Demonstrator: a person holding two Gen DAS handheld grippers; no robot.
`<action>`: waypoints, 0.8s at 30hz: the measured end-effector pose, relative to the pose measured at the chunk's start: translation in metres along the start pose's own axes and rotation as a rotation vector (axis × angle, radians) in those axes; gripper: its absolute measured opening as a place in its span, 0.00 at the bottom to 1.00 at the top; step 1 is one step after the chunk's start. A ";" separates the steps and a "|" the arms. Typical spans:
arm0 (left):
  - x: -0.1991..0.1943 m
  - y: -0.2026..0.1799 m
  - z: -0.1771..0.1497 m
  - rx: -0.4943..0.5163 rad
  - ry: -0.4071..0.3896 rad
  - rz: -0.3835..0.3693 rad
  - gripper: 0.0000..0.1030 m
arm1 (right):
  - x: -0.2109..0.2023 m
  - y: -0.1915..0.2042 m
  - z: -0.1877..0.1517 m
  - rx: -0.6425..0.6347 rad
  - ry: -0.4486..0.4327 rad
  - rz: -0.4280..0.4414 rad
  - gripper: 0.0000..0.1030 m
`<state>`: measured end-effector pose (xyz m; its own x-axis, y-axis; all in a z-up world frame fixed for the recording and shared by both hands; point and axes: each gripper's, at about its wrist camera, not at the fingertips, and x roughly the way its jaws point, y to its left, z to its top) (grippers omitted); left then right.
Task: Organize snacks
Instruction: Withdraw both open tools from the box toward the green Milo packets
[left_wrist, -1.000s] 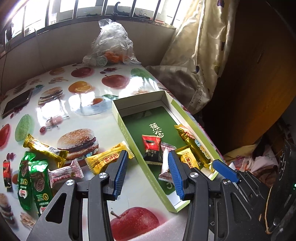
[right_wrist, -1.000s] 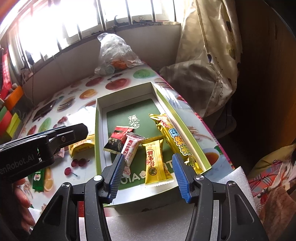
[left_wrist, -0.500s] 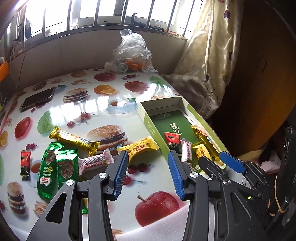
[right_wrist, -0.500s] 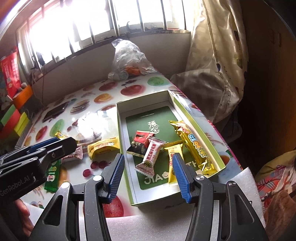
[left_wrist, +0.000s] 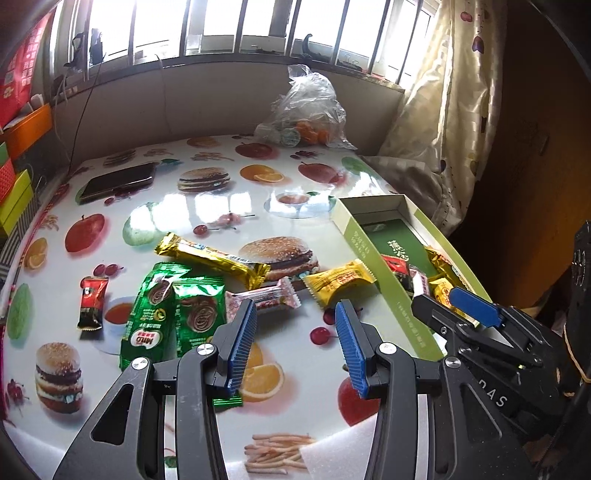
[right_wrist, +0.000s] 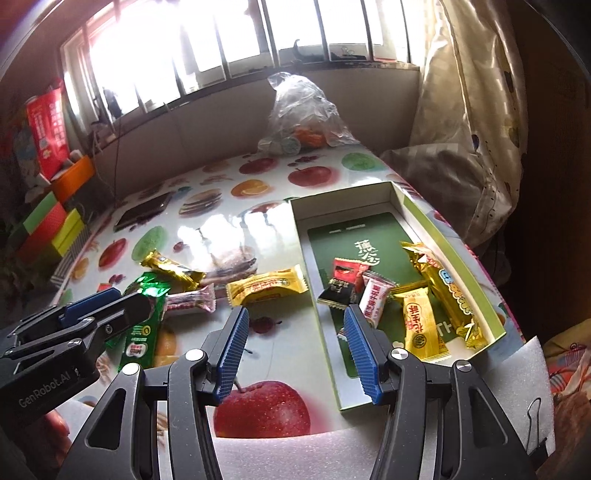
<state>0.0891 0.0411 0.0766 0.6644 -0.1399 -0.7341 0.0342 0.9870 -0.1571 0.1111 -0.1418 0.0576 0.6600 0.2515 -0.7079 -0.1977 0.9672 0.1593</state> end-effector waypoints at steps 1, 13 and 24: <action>0.000 0.007 -0.001 -0.015 0.002 0.011 0.44 | 0.001 0.004 0.000 -0.010 0.000 0.007 0.52; -0.002 0.077 -0.019 -0.156 0.019 0.083 0.44 | 0.027 0.046 0.001 -0.073 0.050 0.079 0.52; -0.006 0.126 -0.035 -0.246 0.029 0.153 0.44 | 0.062 0.092 -0.006 -0.118 0.143 0.178 0.52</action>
<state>0.0637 0.1638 0.0382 0.6259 0.0036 -0.7799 -0.2496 0.9483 -0.1960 0.1295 -0.0370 0.0244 0.4998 0.4018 -0.7673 -0.3904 0.8953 0.2146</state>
